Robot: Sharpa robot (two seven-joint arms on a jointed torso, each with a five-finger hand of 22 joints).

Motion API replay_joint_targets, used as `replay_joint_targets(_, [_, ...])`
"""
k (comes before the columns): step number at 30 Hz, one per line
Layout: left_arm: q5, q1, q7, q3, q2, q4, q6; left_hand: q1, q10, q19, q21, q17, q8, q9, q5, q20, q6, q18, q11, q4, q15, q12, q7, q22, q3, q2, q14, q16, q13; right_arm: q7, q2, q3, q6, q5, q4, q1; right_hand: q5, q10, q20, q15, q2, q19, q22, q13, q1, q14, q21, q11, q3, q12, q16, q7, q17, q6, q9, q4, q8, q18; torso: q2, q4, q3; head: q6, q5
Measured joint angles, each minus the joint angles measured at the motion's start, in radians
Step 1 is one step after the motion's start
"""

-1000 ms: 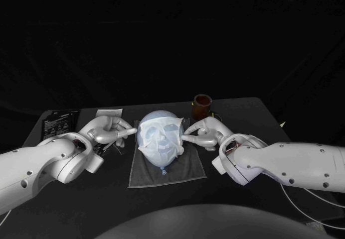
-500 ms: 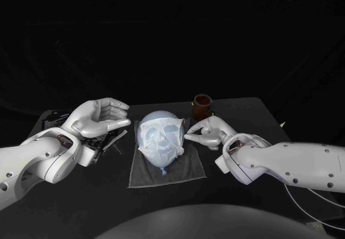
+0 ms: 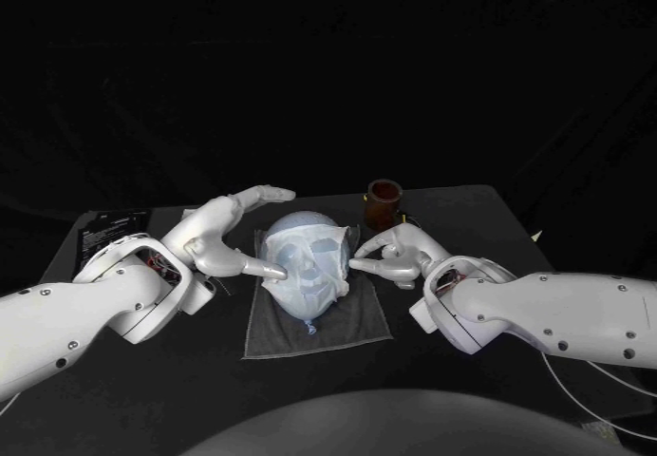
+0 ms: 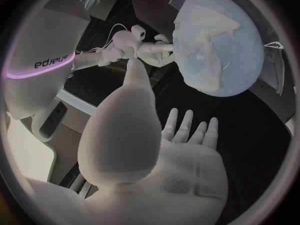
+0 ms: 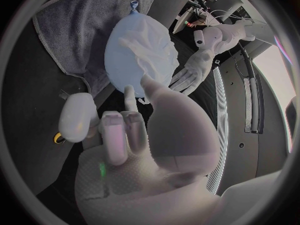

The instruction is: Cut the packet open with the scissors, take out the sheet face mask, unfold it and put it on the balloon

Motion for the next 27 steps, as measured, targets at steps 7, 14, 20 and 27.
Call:
replay_joint_targets(7, [-0.148,0.0,-0.077,0.0,0.053,-0.027,0.037,-0.005,-0.053,-0.074,-0.02,-0.022,-0.014,-0.004,0.0,0.002,-0.014,0.0,-0.042,0.0,0.001,-0.056,-0.014,-0.027,0.0,-0.003,-0.029,-0.036,-0.02,0.002,0.002,0.0,0.008,0.003,0.001,-0.002,0.0,0.004,0.004,0.0,0.0,-0.003,0.0,0.0,0.0,0.0,-0.005,0.004,-0.007,0.0,0.0,0.005,-0.001,-0.005,-0.001,0.002,-0.004,0.016,0.0,0.0007,-0.0002,0.0,-0.003])
replay_joint_targets(14, [-0.213,0.002,-0.128,0.001,0.095,-0.06,0.067,-0.005,-0.061,-0.076,-0.02,-0.027,-0.019,-0.005,0.0,0.001,-0.017,0.0,-0.05,0.0,-0.003,-0.06,-0.023,-0.027,0.0,-0.003,-0.033,-0.044,-0.023,0.003,0.002,0.0,0.015,0.004,0.003,-0.003,0.0,0.004,0.003,0.0,0.0,-0.003,-0.001,0.0,0.0,0.0,-0.005,0.003,-0.007,0.0,0.001,0.005,-0.001,-0.005,-0.001,0.002,-0.004,0.016,0.0,0.0006,-0.001,0.0,-0.007])
replay_joint_targets(20, [-0.227,0.004,-0.152,0.002,0.115,-0.079,0.084,-0.005,-0.048,-0.076,-0.02,-0.035,-0.108,-0.029,0.0,0.001,-0.055,0.0,-0.072,0.0,-0.007,-0.053,-0.025,-0.027,0.0,-0.003,-0.043,-0.058,-0.023,0.003,0.001,0.0,0.017,0.005,0.004,-0.003,0.0,0.004,0.004,0.0,-0.004,-0.003,0.0,0.0,-0.004,0.0,-0.005,0.003,-0.007,-0.001,0.001,0.005,-0.001,-0.005,-0.001,0.002,-0.004,0.016,0.0,0.001,-0.0009,0.0,-0.009])
replay_joint_targets(27, [-0.231,0.005,-0.172,0.002,0.13,-0.097,0.104,0.036,-0.041,-0.076,-0.02,-0.034,-0.122,-0.032,0.0,0.001,-0.055,0.0,-0.12,0.0,-0.021,-0.053,0.023,-0.027,0.0,0.001,-0.046,-0.058,-0.025,0.004,0.002,0.0,0.018,0.006,0.009,-0.003,0.004,0.003,0.003,0.004,-0.004,-0.003,0.0,0.0,-0.004,0.003,-0.005,0.003,-0.007,-0.002,0.0,0.005,0.0,-0.005,-0.001,0.002,-0.004,0.016,0.0,0.001,-0.0004,0.0,-0.013])
